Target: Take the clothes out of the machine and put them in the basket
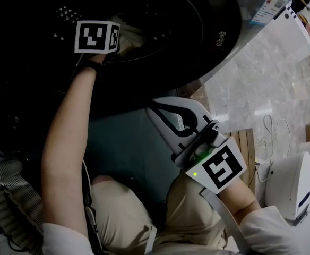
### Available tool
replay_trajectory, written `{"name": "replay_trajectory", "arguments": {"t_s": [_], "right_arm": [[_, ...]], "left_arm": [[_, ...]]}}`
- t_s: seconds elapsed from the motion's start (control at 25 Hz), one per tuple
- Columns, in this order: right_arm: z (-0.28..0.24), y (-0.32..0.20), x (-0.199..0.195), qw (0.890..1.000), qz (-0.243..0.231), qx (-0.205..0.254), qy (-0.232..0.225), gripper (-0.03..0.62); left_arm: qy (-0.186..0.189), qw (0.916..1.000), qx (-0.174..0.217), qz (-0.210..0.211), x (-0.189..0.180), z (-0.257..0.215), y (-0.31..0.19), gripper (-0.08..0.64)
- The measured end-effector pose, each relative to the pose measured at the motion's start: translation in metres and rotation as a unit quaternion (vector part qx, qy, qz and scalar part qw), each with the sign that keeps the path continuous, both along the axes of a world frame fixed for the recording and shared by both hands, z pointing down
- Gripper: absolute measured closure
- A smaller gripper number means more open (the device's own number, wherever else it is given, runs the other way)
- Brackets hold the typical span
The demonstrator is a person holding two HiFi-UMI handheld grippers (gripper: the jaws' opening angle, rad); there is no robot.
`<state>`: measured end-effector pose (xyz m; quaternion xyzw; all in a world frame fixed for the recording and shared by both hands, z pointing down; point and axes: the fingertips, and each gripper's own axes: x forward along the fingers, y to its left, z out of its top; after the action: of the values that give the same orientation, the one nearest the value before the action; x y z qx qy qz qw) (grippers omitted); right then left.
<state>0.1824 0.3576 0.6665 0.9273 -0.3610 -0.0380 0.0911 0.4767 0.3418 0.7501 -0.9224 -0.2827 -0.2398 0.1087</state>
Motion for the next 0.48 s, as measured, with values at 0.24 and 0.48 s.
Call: {"name": "replay_trajectory", "arguments": {"t_s": [0.24,0.48], "right_arm": [[0.001,-0.028,0.0,1.0,-0.02,-0.003,0.0,0.578],[0.002,-0.052,0.0,0.999,-0.033,-0.01,0.006,0.578]], "left_arm": [[0.031,0.9976,-0.049,0.037,-0.035,-0.03,-0.001,0.445],[0.067,0.9898,-0.109,0.064,-0.067,-0.068,-0.02,0.446]]}}
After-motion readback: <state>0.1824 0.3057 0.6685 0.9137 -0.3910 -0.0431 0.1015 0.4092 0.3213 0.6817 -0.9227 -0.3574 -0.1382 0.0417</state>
